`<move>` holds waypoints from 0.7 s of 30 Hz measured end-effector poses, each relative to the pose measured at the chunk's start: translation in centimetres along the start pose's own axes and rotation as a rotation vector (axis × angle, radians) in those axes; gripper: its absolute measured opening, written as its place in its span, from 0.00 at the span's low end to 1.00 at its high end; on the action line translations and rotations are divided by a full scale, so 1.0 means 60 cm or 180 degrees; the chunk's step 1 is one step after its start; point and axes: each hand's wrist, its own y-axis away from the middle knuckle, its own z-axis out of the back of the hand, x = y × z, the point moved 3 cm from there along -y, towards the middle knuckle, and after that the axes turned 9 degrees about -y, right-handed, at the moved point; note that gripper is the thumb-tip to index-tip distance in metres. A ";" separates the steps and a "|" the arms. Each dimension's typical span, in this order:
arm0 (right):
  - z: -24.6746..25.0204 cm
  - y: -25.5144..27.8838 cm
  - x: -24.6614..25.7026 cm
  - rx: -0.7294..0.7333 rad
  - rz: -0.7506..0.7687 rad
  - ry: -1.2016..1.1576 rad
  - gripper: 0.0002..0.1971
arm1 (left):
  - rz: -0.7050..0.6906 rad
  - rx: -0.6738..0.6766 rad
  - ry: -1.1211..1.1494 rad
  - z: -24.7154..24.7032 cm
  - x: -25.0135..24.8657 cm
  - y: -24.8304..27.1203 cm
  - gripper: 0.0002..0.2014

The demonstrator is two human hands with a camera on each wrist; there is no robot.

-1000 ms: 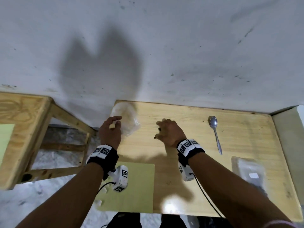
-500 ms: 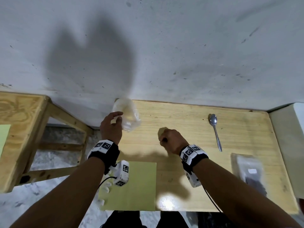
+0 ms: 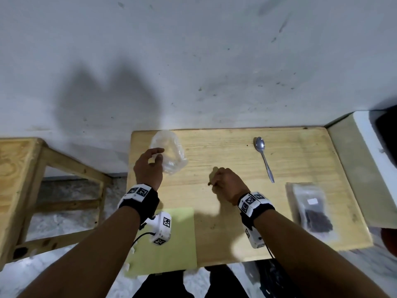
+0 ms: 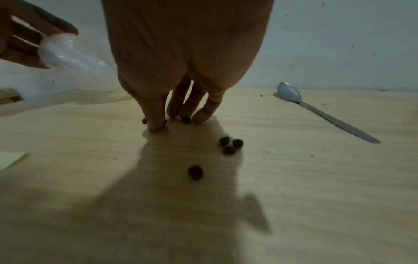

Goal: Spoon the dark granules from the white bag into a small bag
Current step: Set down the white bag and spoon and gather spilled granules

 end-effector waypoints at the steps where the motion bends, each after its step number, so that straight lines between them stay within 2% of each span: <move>1: -0.003 0.011 -0.010 -0.0013 -0.0070 -0.0106 0.08 | -0.0022 0.0020 -0.0011 -0.008 -0.005 0.006 0.12; 6: -0.015 0.057 -0.068 0.0100 -0.0164 -0.0552 0.07 | -0.0084 0.0109 -0.0032 -0.042 -0.023 0.038 0.13; 11: 0.011 0.088 -0.079 -0.0231 0.0141 -0.0442 0.09 | -0.0097 0.0077 0.0001 -0.065 -0.032 0.076 0.17; 16: 0.007 0.048 -0.061 -0.0087 0.0391 -0.0261 0.22 | 0.0072 -0.0086 0.0062 -0.062 -0.023 0.108 0.18; 21: -0.041 -0.008 -0.015 0.0133 0.0484 0.0074 0.21 | 0.0167 -0.0275 0.0069 -0.051 -0.009 0.131 0.16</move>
